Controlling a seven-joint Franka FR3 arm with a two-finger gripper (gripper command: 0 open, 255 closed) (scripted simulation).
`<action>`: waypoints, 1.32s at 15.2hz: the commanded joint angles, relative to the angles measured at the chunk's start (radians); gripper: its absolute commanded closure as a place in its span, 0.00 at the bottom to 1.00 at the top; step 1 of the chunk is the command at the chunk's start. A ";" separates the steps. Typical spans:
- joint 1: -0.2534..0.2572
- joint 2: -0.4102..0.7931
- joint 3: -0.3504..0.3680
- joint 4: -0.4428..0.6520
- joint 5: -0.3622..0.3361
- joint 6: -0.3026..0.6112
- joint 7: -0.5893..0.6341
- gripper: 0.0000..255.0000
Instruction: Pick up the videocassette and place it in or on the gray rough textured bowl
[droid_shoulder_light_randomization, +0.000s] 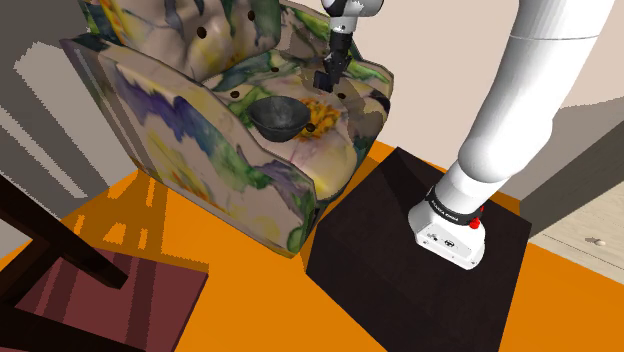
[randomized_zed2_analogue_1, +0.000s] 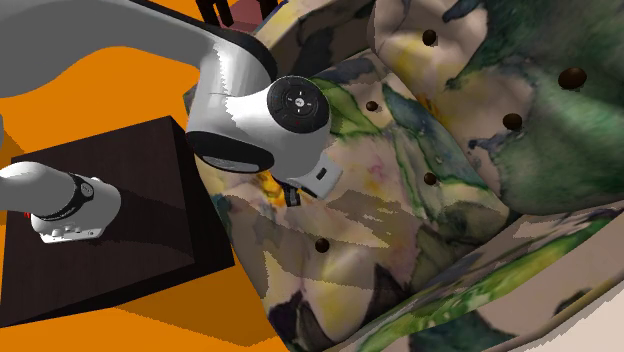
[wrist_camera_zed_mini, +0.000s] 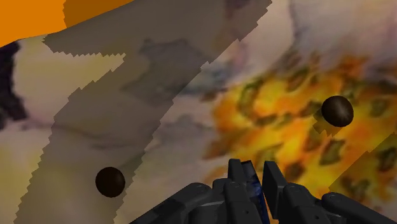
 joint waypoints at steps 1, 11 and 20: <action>0.000 -0.013 -0.001 0.011 -0.004 -0.024 0.003 1.00; 0.002 -0.068 -0.006 0.075 -0.019 -0.142 0.018 1.00; 0.003 -0.102 -0.008 0.153 -0.028 -0.253 0.029 1.00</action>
